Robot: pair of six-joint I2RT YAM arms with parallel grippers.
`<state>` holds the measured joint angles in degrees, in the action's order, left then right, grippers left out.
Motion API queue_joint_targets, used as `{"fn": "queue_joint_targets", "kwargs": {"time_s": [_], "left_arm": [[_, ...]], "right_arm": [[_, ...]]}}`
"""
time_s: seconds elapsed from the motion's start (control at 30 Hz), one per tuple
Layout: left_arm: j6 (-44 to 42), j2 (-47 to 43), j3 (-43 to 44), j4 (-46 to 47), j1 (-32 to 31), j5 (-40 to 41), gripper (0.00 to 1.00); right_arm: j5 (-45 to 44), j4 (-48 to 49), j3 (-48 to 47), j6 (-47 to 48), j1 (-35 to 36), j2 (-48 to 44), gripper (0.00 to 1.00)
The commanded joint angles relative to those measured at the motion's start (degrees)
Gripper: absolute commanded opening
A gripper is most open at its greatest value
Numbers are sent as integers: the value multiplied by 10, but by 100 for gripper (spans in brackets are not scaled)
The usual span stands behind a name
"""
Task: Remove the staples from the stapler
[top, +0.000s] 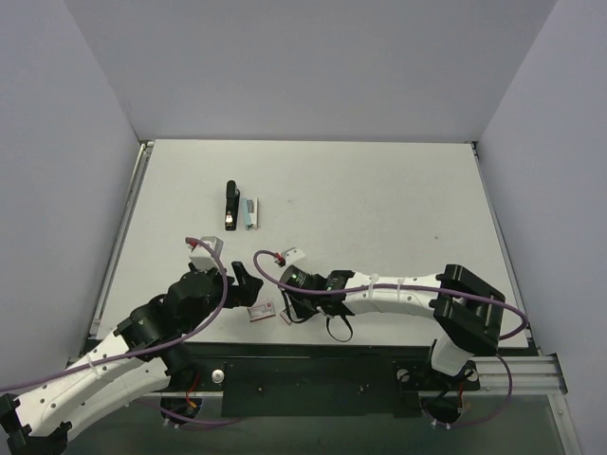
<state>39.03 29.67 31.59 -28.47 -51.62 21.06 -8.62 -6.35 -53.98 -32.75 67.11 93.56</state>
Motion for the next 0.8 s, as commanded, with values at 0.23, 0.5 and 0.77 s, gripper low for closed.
{"fn": "queue_joint_targets", "kwargs": {"time_s": [0.23, 0.5, 0.77], "left_arm": [[4, -13, 13, -12, -1, 14, 93], [4, -15, 12, -14, -1, 16, 93], [4, -13, 13, -15, -1, 16, 93]], "right_arm": [[6, 27, -32, 50, -1, 26, 5], [5, 29, -34, 50, -1, 36, 5], [4, 33, -28, 45, 0, 44, 6]]}}
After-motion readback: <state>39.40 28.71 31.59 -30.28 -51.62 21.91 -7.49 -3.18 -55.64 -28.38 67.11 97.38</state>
